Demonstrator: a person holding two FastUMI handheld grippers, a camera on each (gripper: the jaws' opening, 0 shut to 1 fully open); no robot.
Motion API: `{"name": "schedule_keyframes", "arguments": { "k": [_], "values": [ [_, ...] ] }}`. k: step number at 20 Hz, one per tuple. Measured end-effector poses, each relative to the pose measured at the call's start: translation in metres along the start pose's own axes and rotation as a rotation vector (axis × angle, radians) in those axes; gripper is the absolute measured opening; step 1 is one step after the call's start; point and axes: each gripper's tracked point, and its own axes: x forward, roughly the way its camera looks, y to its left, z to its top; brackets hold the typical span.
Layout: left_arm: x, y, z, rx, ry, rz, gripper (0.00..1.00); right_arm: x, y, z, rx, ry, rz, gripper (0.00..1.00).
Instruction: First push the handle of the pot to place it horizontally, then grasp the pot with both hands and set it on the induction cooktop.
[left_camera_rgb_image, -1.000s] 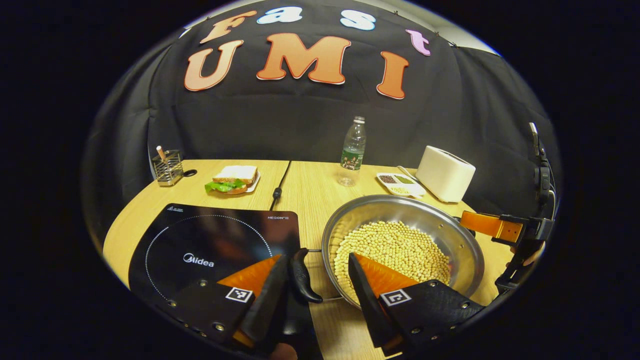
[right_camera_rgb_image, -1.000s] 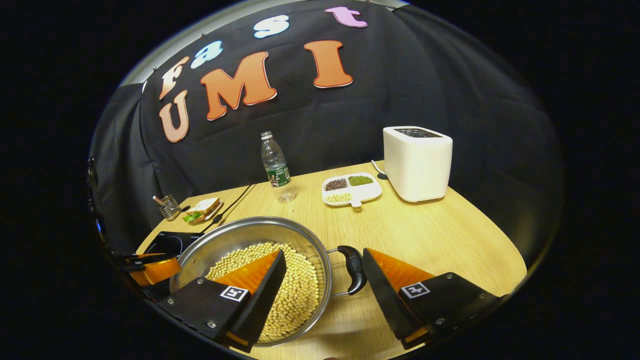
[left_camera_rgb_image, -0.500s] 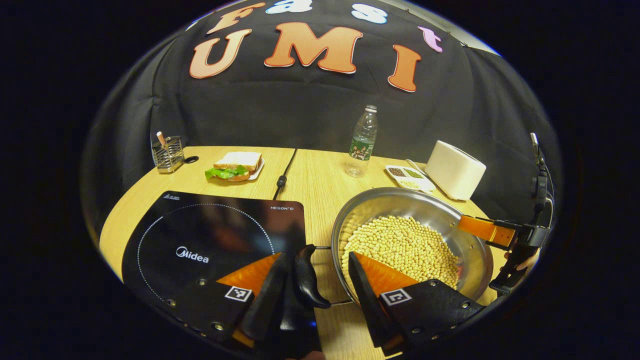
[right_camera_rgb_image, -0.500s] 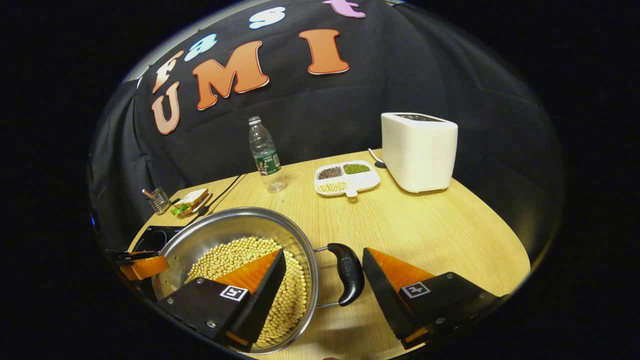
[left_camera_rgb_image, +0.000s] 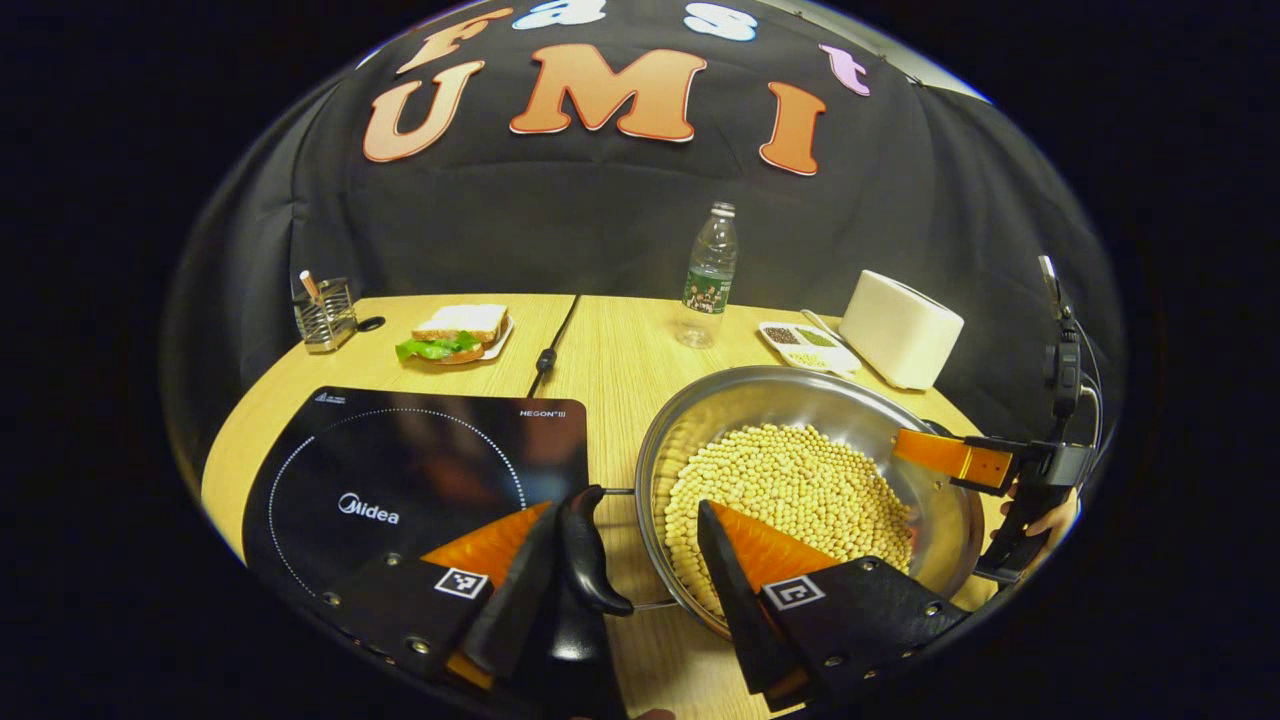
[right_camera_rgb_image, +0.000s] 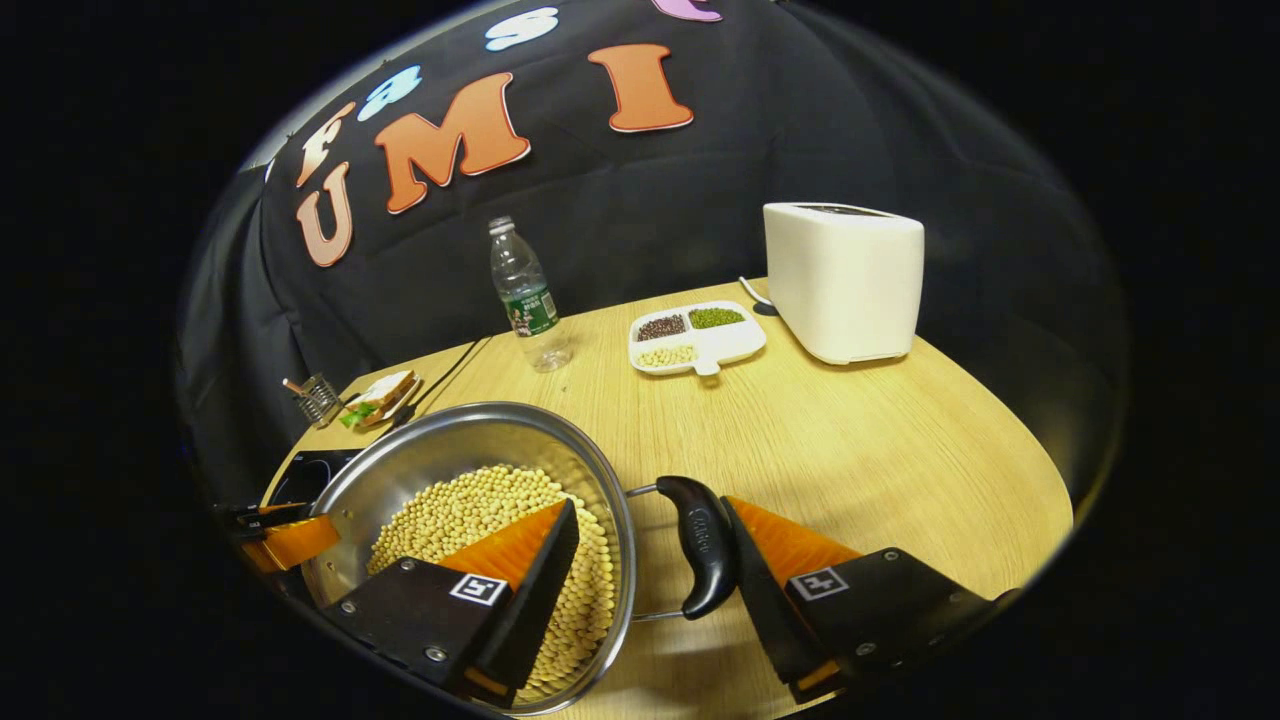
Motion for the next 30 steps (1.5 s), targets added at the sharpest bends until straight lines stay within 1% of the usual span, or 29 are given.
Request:
{"name": "schedule_keyframes", "arguments": {
  "k": [1, 2, 3, 7, 9, 10, 13, 16, 17, 18, 20, 21, 22, 23, 24, 25, 26, 28, 29, 30],
  "values": [
    [0.001, 0.0, 0.0, 0.0, 0.001, 0.0, 0.84, 0.001, -0.005, -0.002, -0.003, 0.002, -0.016, 0.84],
    [0.001, 0.0, -0.001, -0.005, 0.007, -0.002, 0.84, 0.002, -0.005, -0.002, 0.004, 0.0, -0.007, 0.74],
    [0.002, 0.001, -0.004, -0.009, 0.021, 0.0, 0.84, 0.002, -0.003, -0.002, 0.007, 0.004, -0.004, 0.69],
    [0.004, 0.0, -0.006, 0.039, 0.043, 0.035, 0.85, -0.008, -0.007, -0.004, 0.005, 0.0, 0.021, 0.61],
    [0.004, -0.007, -0.007, 0.045, 0.045, 0.034, 0.84, -0.013, -0.014, -0.006, 0.03, 0.001, 0.028, 0.56],
    [0.006, -0.012, -0.007, 0.05, 0.046, 0.024, 0.84, -0.015, -0.02, -0.006, 0.037, 0.002, 0.023, 0.54],
    [0.012, -0.026, -0.006, 0.059, 0.048, -0.004, 0.84, -0.021, -0.036, -0.007, 0.05, 0.008, 0.011, 0.54],
    [0.017, -0.04, -0.012, -0.012, 0.071, -0.066, 0.84, -0.026, -0.047, -0.005, 0.07, 0.005, 0.004, 0.54],
    [0.019, -0.043, -0.019, -0.044, 0.092, -0.076, 0.8, -0.025, -0.05, -0.007, 0.067, 0.003, -0.003, 0.54],
    [0.02, -0.042, -0.02, -0.048, 0.097, -0.074, 0.8, -0.025, -0.051, -0.007, 0.066, 0.002, -0.005, 0.54],
    [0.022, -0.042, -0.013, -0.049, 0.081, -0.069, 0.77, -0.027, -0.05, -0.007, 0.059, 0.0, -0.007, 0.54],
    [0.023, -0.044, -0.008, -0.053, 0.075, -0.079, 0.77, -0.027, -0.05, -0.007, 0.059, 0.001, -0.007, 0.54],
    [0.028, -0.04, -0.008, -0.054, 0.077, -0.062, 0.78, -0.027, -0.05, -0.007, 0.061, 0.003, -0.008, 0.54],
    [0.029, -0.031, -0.007, -0.047, 0.083, -0.025, 0.78, -0.027, -0.051, -0.007, 0.062, 0.003, -0.012, 0.54],
    [0.036, -0.033, -0.011, -0.076, 0.097, -0.033, 0.75, -0.025, -0.052, -0.008, 0.064, 0.005, -0.022, 0.54],
    [0.034, -0.035, -0.012, -0.087, 0.108, -0.044, 0.6, -0.027, -0.052, -0.006, 0.063, -0.001, -0.028, 0.54],
    [0.035, -0.034, -0.014, -0.077, 0.108, -0.052, 0.6, -0.03, -0.052, -0.005, 0.072, -0.001, -0.029, 0.54],
    [0.035, -0.034, -0.012, -0.079, 0.1, -0.047, 0.57, -0.03, -0.049, -0.006, 0.102, 0.0, -0.028, 0.5],
    [0.034, -0.033, -0.008, -0.09, 0.091, -0.041, 0.52, -0.034, -0.049, -0.007, 0.107, 0.006, -0.029, 0.49],
    [0.032, -0.033, -0.008, -0.107, 0.096, -0.047, 0.49, -0.038, -0.047, -0.01, 0.107, 0.012, -0.034, 0.47]
  ]
}}
